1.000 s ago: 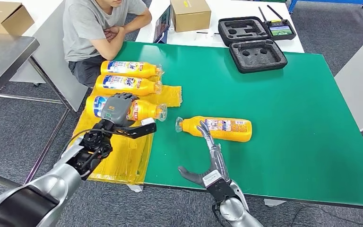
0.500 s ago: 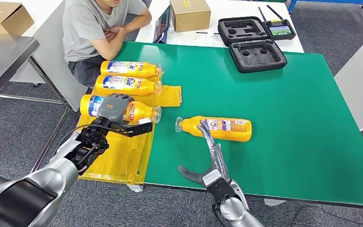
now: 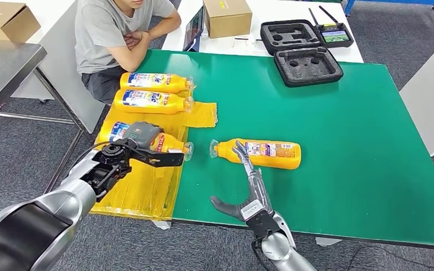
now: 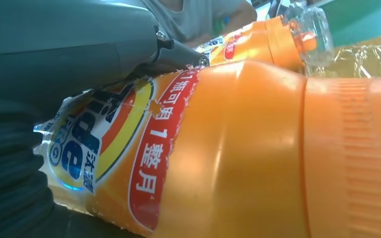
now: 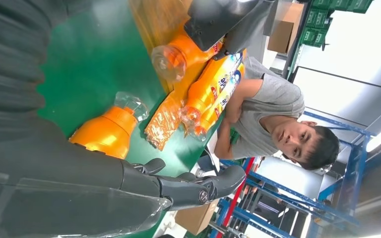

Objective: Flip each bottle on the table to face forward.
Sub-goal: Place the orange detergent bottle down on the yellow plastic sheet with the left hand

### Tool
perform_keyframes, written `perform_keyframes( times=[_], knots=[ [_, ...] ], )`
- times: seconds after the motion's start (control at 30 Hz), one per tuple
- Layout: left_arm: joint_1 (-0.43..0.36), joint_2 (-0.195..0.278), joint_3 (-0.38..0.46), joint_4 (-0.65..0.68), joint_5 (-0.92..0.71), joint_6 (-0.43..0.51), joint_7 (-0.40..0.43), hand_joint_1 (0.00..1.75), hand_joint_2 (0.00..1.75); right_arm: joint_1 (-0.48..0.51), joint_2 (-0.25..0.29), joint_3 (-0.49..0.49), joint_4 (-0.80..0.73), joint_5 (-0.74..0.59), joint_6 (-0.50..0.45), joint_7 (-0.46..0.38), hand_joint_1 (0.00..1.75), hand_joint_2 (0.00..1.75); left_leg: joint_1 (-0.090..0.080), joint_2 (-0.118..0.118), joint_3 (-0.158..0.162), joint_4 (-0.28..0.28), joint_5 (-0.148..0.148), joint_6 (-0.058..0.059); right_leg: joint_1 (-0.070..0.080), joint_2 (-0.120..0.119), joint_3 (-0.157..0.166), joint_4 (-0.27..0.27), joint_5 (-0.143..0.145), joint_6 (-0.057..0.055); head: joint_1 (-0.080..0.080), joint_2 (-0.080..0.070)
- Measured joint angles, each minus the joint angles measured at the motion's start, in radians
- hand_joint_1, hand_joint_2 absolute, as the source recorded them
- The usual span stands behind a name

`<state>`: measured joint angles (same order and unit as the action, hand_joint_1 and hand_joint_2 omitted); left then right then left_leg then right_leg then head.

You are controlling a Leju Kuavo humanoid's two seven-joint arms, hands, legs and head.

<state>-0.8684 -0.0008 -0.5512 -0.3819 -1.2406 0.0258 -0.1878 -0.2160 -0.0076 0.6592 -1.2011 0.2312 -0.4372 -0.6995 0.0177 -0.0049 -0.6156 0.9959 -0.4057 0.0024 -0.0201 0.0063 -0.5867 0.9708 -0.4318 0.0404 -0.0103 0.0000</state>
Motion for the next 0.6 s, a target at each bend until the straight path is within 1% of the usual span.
perform_keyframes(
  times=[0.1,0.3,0.33,0.37,0.43,0.47,0.5,0.53,0.6],
  knots=[
    [0.0,-0.003,0.0,0.009,0.004,-0.02,-0.006,1.75,1.75,0.0,0.0,0.0,0.001,-0.002,0.001,0.0,0.0,1.75,0.0,0.0,0.0,0.0,0.0,0.0,0.0,0.0,0.0,0.0,0.0,0.0,0.0,0.0],
    [0.002,-0.011,0.0,0.031,0.01,-0.105,-0.011,1.75,1.75,0.0,0.0,0.0,0.007,-0.014,-0.002,0.0,0.0,1.75,0.0,0.0,0.0,0.0,0.0,0.0,0.0,0.0,0.0,0.0,0.0,0.0,0.0,0.0],
    [0.003,-0.012,0.0,0.033,0.013,-0.108,-0.011,1.68,1.75,0.0,0.0,0.0,0.008,-0.015,-0.002,0.0,0.0,1.75,0.0,0.0,0.0,0.0,0.0,0.0,0.0,0.0,0.0,0.0,0.0,0.0,0.0,0.0],
    [0.003,-0.013,0.0,0.035,0.015,-0.11,-0.012,1.37,1.75,-0.001,0.0,0.0,0.009,-0.015,-0.002,0.0,0.0,1.75,0.0,0.0,0.0,0.0,0.0,0.0,0.0,0.0,0.0,0.0,0.0,0.0,0.0,0.0],
    [0.003,-0.013,0.001,0.038,0.018,-0.108,-0.014,0.67,1.75,-0.001,0.0,0.001,0.009,-0.017,-0.002,0.0,0.0,1.75,0.0,0.0,0.0,0.0,0.0,0.0,0.0,0.0,0.0,0.0,0.0,0.0,0.0,0.0],
    [0.003,-0.013,0.002,0.04,0.019,-0.105,-0.009,0.38,1.75,-0.001,0.0,0.002,0.009,-0.018,-0.002,0.0,0.0,1.75,0.0,0.0,0.0,0.0,0.0,0.0,0.0,0.0,0.0,0.0,0.0,0.0,0.0,0.0],
    [0.004,-0.014,0.002,0.041,0.018,-0.102,-0.001,0.35,1.75,-0.001,-0.001,0.003,0.01,-0.02,-0.002,0.0,0.0,1.75,0.0,0.0,0.0,0.0,0.0,0.0,0.0,0.0,0.0,0.0,0.0,0.0,0.0,0.0],
    [0.005,-0.014,0.002,0.042,0.016,-0.098,0.009,0.35,1.75,-0.002,-0.001,0.004,0.011,-0.022,-0.002,0.0,0.0,1.75,0.0,0.0,0.0,0.0,0.0,0.0,0.0,0.0,0.0,0.0,0.0,0.0,0.0,0.0],
    [0.006,-0.016,0.002,0.044,0.012,-0.095,0.025,0.17,1.75,-0.004,-0.001,0.006,0.013,-0.026,-0.002,0.0,0.0,1.75,0.0,0.0,0.0,0.0,0.0,0.0,0.0,0.0,0.0,0.0,0.0,0.0,0.0,0.0]
  ],
)
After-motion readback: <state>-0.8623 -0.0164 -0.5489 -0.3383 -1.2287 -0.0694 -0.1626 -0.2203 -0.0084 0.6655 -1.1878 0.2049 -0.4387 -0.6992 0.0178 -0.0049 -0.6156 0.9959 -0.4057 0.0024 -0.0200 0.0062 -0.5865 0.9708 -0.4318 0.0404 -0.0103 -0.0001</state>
